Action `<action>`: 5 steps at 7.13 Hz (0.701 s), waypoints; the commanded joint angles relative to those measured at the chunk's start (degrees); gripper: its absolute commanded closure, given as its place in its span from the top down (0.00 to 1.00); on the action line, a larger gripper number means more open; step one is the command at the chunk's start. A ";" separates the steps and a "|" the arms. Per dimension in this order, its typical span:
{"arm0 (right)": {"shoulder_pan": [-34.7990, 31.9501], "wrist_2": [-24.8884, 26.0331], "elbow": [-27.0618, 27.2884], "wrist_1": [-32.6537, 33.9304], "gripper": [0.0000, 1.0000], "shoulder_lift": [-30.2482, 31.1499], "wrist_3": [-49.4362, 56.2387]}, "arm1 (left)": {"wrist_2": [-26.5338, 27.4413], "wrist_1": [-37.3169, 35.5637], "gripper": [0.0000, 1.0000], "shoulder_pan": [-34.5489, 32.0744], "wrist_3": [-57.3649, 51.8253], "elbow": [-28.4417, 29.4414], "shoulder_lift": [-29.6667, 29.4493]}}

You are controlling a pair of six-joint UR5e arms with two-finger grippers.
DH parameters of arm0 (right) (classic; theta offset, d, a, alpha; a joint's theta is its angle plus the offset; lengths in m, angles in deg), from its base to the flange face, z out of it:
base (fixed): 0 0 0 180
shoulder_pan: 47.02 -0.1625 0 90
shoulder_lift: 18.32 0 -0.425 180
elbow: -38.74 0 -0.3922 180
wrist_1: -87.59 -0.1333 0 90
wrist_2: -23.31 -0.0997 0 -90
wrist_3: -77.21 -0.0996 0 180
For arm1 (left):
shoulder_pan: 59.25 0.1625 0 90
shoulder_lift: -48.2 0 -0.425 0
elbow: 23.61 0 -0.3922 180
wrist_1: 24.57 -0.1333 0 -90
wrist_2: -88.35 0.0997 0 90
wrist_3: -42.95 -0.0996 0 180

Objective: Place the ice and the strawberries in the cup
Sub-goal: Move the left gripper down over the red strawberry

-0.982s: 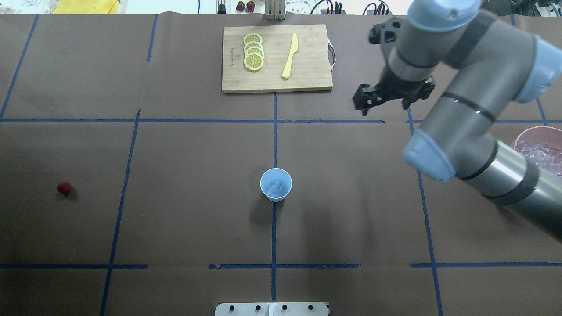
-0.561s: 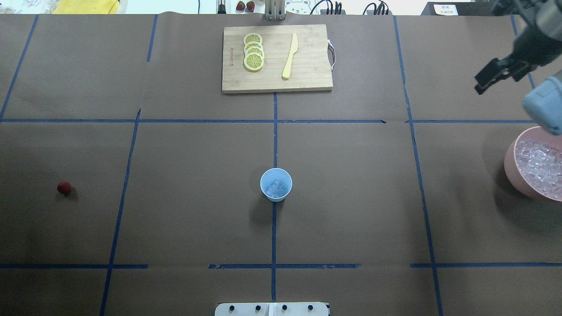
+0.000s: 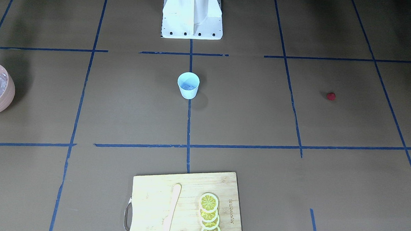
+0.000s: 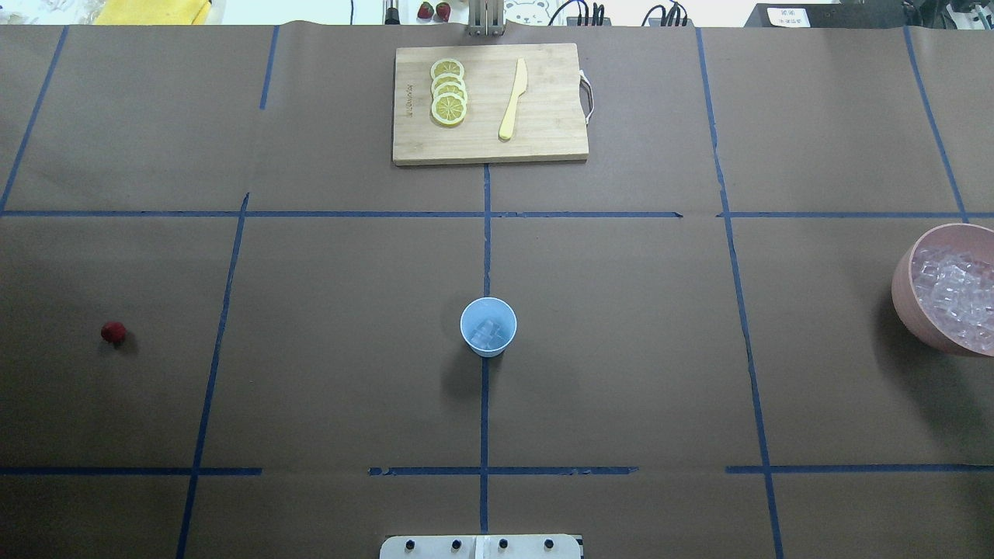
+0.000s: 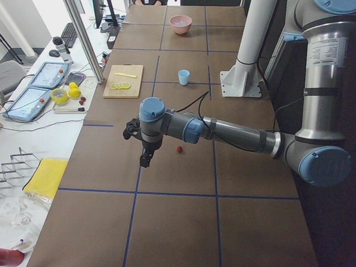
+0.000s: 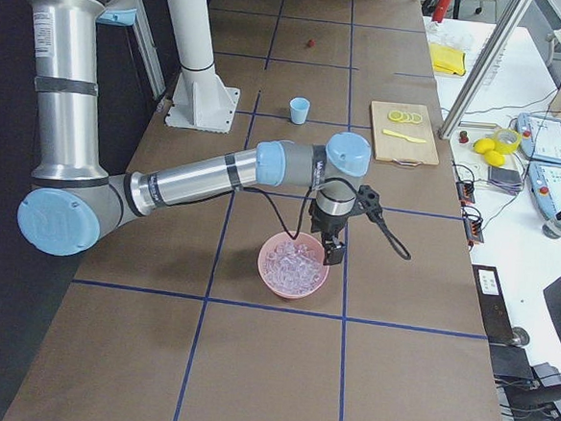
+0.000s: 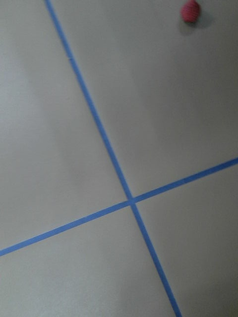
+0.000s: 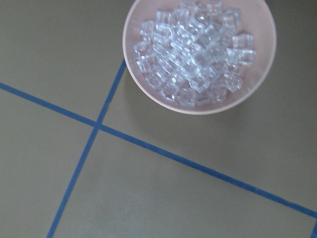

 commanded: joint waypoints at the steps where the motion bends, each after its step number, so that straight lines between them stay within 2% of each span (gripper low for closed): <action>1: -2.19 -0.73 -0.01 -0.01 0.99 4.08 3.12 | 0.57 3.16 1.00 8.76 9.03 0.02 -0.18; 3: -2.19 -1.26 -0.01 -0.01 0.99 4.17 3.03 | 0.75 6.40 1.00 15.20 19.60 0.11 1.05; 4: -2.19 -1.26 -0.01 -0.01 0.99 4.17 3.03 | 3.36 11.90 1.00 17.92 24.43 0.11 3.93; 5: -2.19 -1.26 -0.01 -0.01 0.99 4.17 3.03 | 6.26 20.92 1.00 21.95 32.92 1.07 6.13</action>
